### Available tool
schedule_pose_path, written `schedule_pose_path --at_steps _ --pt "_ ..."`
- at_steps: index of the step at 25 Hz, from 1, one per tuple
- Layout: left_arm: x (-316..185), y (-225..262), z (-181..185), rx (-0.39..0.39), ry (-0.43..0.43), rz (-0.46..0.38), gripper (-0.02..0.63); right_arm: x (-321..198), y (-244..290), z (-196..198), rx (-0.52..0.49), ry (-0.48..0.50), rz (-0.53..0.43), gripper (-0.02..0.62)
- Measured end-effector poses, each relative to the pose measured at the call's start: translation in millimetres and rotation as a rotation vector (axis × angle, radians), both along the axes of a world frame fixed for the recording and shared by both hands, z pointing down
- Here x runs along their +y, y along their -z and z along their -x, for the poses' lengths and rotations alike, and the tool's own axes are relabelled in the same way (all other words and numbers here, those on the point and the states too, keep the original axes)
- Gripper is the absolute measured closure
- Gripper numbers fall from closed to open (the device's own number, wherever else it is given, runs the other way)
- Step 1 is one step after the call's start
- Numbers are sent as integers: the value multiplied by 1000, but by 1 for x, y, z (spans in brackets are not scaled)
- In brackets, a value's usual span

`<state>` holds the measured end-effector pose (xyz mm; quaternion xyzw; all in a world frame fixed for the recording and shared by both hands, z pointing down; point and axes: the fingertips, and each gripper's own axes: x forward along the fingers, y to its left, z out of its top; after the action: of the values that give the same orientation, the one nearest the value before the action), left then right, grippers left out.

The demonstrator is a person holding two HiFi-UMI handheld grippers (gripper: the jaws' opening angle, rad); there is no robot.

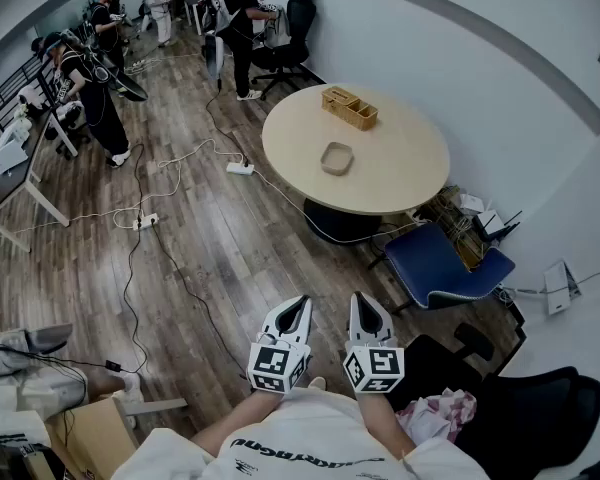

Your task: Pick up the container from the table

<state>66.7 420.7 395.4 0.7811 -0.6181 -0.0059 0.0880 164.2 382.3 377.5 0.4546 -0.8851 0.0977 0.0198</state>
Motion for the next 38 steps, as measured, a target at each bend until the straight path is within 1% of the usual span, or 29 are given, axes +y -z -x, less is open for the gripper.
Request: schedule_pose_path --at_steps 7,11,16,22,25,29,33,38 --pt "-4 2 -13 -3 10 -12 591 -2 -1 -10 2 20 -5 563" --pt "-3 -3 -24 -5 21 -8 591 -2 -7 -16 -18 45 17 563" --pt "-3 -11 -35 -23 14 6 591 -8 -16 -22 -30 52 43 563" --pt "-22 -21 -30 -15 26 23 591 -27 -25 -17 -24 55 58 563" --pt "-45 -28 -23 -15 28 21 591 -50 -33 -8 -13 64 58 563" --pt "-91 -38 -10 -12 22 22 591 -94 -40 5 4 63 52 563" --pt "-142 -38 15 -5 13 18 591 -143 -43 27 14 45 53 563" --pt "-222 -28 52 -12 -30 12 591 -219 -34 66 12 18 53 563"
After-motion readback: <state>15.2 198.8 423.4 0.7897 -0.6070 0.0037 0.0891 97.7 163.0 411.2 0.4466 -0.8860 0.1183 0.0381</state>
